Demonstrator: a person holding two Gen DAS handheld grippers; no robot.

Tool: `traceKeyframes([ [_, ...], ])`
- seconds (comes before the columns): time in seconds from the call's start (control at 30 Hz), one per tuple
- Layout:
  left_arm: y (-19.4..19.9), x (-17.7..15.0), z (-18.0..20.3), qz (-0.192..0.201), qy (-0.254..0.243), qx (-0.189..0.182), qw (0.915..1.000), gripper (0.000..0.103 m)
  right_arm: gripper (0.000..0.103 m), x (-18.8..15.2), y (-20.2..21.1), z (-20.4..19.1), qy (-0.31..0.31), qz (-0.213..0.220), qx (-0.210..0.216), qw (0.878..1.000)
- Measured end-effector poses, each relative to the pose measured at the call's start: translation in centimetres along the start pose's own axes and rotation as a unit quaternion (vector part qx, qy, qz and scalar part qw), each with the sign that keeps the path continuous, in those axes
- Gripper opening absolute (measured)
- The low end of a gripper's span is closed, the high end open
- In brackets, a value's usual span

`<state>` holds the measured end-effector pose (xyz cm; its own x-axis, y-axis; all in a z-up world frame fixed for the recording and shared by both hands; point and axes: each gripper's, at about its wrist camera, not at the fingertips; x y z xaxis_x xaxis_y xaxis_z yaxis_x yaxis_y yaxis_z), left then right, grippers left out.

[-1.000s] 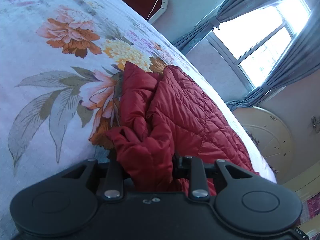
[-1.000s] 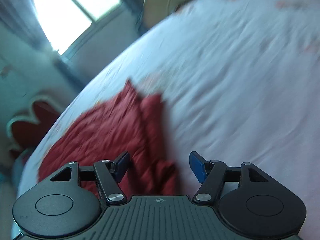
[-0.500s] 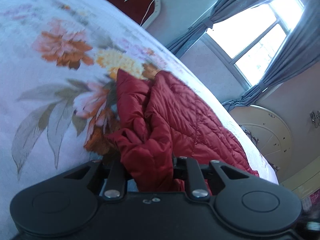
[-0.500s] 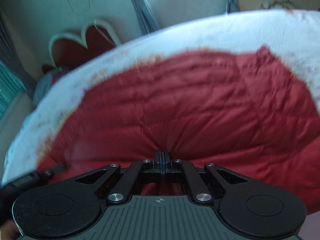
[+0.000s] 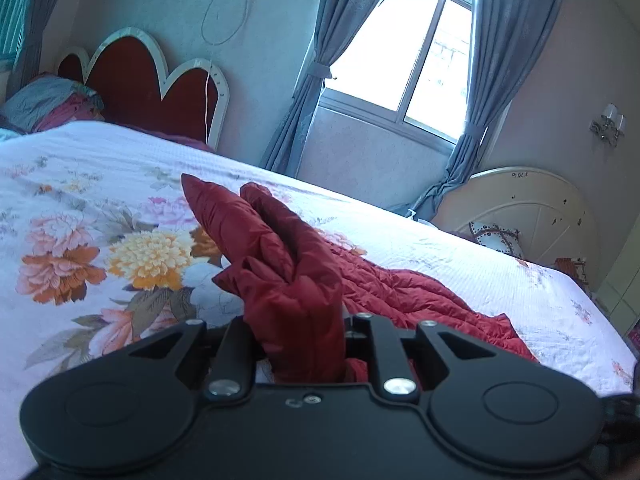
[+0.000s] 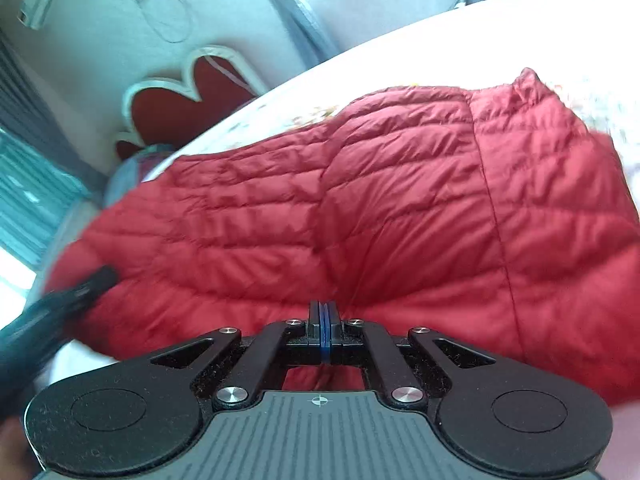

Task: Fold large clothes
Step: 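Lift the hem end with both tools and fold it toward the collar, then open both tools and release the folded jacket onto the bed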

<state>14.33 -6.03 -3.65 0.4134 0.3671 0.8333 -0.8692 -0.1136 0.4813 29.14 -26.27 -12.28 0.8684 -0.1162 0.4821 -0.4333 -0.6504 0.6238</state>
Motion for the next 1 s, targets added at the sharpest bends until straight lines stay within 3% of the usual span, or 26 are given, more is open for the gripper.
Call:
traceKeyframes([
  [0.13, 1.0, 0.8, 3.1, 0.008, -0.027, -0.021, 0.9994, 0.017, 0.002, -1.8, -3.0, 0.7, 0.012, -0.074, -0.002, 0.997],
  [0.3, 2.0, 0.6, 10.3, 0.033, -0.129, -0.048, 0.9900, 0.017, 0.001, -1.4, -3.5, 2.3, -0.014, -0.078, 0.029, 0.996],
  [0.4, 1.5, 0.2, 14.2, 0.034, -0.174, -0.062, 0.9821, 0.017, 0.002, -0.5, 0.5, 3.6, -0.029, -0.016, 0.049, 0.998],
  [0.53, -0.1, -1.0, 18.1, 0.015, -0.205, -0.097, 0.9739, 0.017, 0.002, 0.4, 6.3, 8.5, -0.080, 0.054, 0.031, 0.995],
  [0.67, -3.2, -2.9, 21.2, -0.031, -0.229, -0.131, 0.9642, 0.017, 0.002, 0.6, 10.1, 12.6, -0.128, 0.094, 0.003, 0.987],
  [0.77, -5.8, -5.1, 23.3, -0.088, -0.249, -0.148, 0.9531, 0.018, 0.002, 0.4, 12.0, 14.5, -0.151, 0.113, -0.014, 0.982],
  [0.87, -8.2, -7.7, 24.7, -0.150, -0.265, -0.161, 0.9388, 0.040, 0.002, 0.0, 14.0, 15.9, -0.168, 0.135, -0.040, 0.976],
  [0.93, -8.1, -8.7, 24.9, -0.158, -0.255, -0.195, 0.9338, 0.085, 0.004, 0.1, 14.8, 16.6, -0.177, 0.142, -0.051, 0.973],
  [0.97, -7.7, -9.0, 24.9, -0.165, -0.250, -0.218, 0.9290, 0.090, 0.032, 0.3, 15.2, 16.5, -0.176, 0.147, -0.063, 0.971],
  [1.0, -7.1, -9.0, 24.9, -0.168, -0.250, -0.232, 0.9247, 0.087, 0.083, 0.4, 15.6, 16.5, -0.174, 0.158, -0.071, 0.969],
])
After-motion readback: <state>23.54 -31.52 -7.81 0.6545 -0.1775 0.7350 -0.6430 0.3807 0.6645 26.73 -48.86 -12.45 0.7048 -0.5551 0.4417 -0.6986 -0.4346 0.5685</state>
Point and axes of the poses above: each gripper's, at about its wrist camera, not at the fingertips, and y roughly against the way its jaws point, z to its right, x to its top, and after that the axes turned 1 degree about -y, right-handed
